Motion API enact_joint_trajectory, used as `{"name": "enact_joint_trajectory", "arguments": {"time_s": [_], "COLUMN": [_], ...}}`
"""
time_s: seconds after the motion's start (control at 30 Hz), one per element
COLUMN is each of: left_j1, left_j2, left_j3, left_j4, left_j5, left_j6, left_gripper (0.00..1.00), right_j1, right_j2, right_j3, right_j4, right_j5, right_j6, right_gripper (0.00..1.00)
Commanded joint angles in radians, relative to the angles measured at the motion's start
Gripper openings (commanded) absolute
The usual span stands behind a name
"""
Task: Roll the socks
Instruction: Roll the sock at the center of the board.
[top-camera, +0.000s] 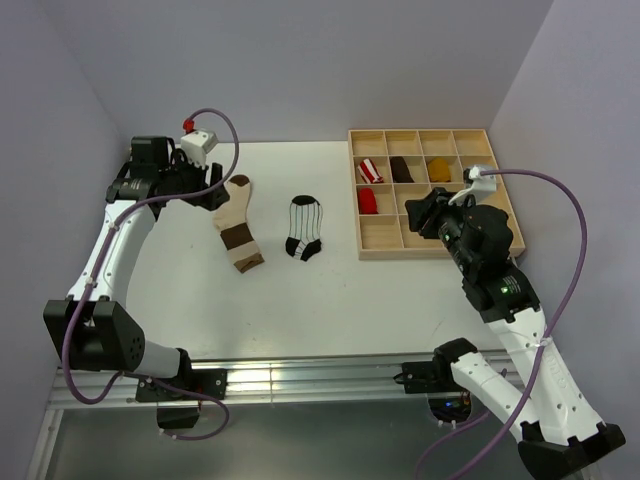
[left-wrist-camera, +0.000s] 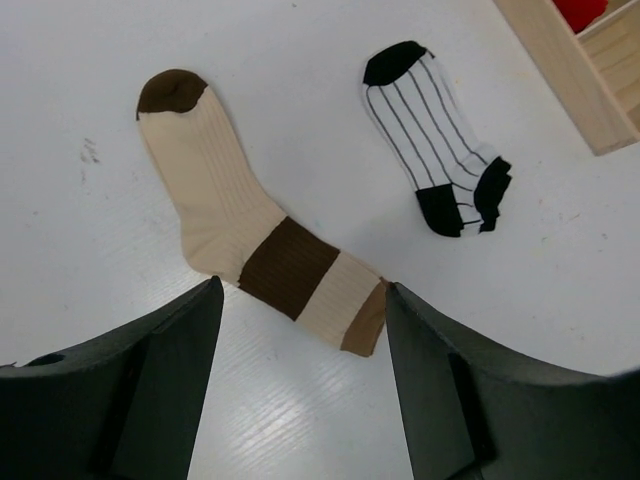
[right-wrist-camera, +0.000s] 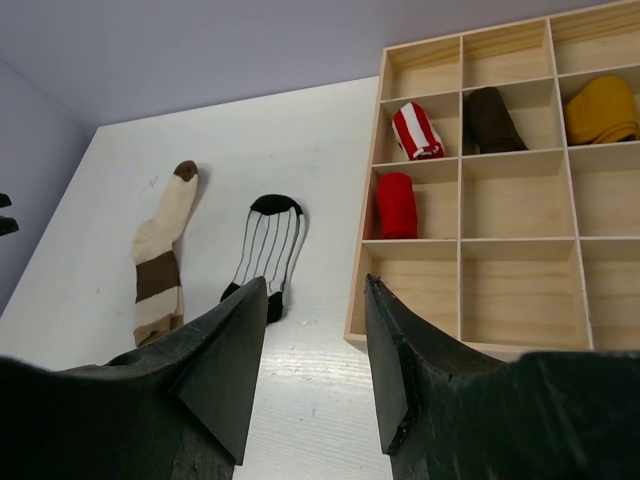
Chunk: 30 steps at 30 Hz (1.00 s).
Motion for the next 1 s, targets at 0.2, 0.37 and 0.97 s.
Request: {"name": "enact_joint_trajectory", "arguments": {"time_s": [0.2,0.37,0.97], "left_j1": [-0.002,-0.018,-0.275], "left_j2": [-0.058,-0.035,0.054], "left_j3": [-0.107,-0.173,-0.461], "left_j4": [0.028,0.048,0.292], "left_j5": [-0.098,-0.133,-0.306], "left_j6": [0.188,0.252,0.277], "left_gripper": [0.73,0.73,0.60], "right_j1": [0.003,0.003,0.005], "right_j2": [0.019,0.019,0.053], "right_j3": [-0.011,-0.036,-0.099], "right_j4": [0.031,0.046,0.098], "right_j5": [-0.008,-0.013,-0.040], "right_j6": [0.011,0.026,0.073], "right_gripper": [0.51,0.51,0.51]}}
